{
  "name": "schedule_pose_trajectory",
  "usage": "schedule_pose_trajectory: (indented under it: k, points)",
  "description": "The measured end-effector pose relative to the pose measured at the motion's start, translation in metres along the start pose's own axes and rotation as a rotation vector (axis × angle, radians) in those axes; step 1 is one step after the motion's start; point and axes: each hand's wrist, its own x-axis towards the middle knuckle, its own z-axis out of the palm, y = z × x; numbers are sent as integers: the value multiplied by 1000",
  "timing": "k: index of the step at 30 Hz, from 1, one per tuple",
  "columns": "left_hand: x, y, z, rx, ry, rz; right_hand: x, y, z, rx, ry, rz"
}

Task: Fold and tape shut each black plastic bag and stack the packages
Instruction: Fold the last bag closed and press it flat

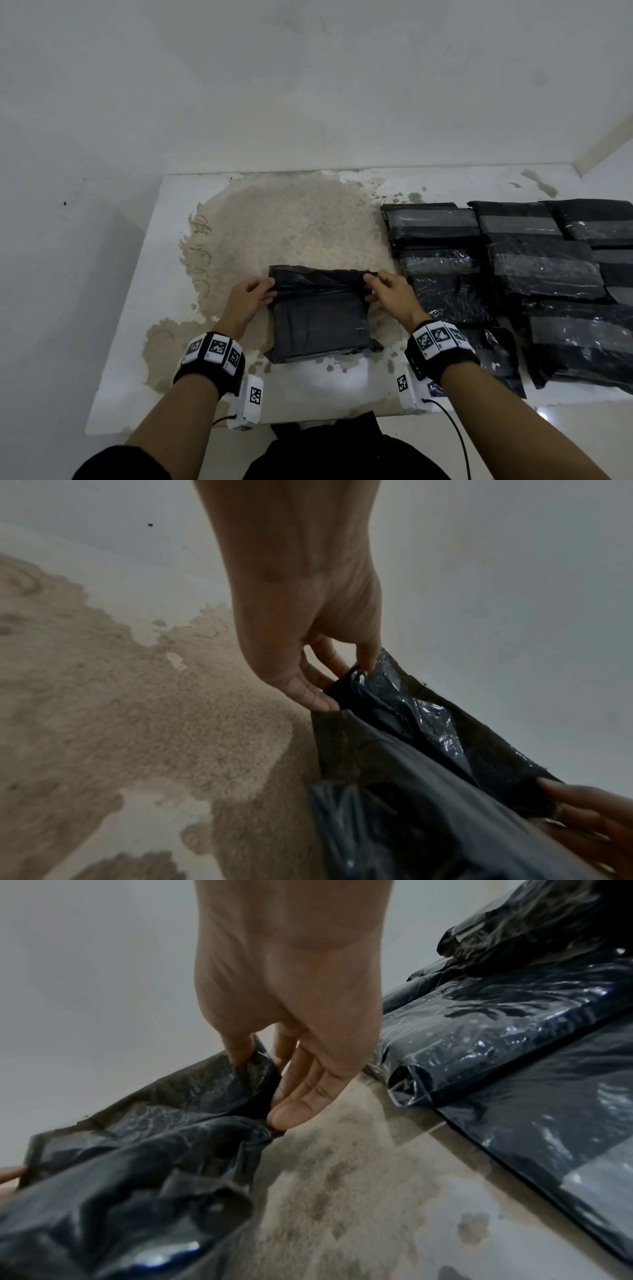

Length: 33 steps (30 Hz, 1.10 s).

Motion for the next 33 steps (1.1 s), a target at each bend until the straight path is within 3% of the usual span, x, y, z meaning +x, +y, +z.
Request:
schedule_pose_trajectory:
  k: [2,7,12,15,18,24,28,33]
  points:
    - [-4,6,3,31,28,29,-3,-4,0,63,-3,33]
    - [-5,15,3,363,93,175,-2,-9,3,94,32,79]
    - [-10,29,9,487,97,23,-5,-11,9,204,15,92]
    - [-14,34,14,315,13,-150,-9,-13,10,241,-16,76]
    - [-14,38,16,147,-11,-236,-10,-13,11,240,-35,70]
    - [-5,32,14,-12,-47,-205,-12,-18,9,294,-54,71]
    - [-1,29,11,-108,-114,-189,-11,-22,8,226,-157,121]
    - [-2,30,11,-39,-118,-159,-8,-28,7,174,-124,113]
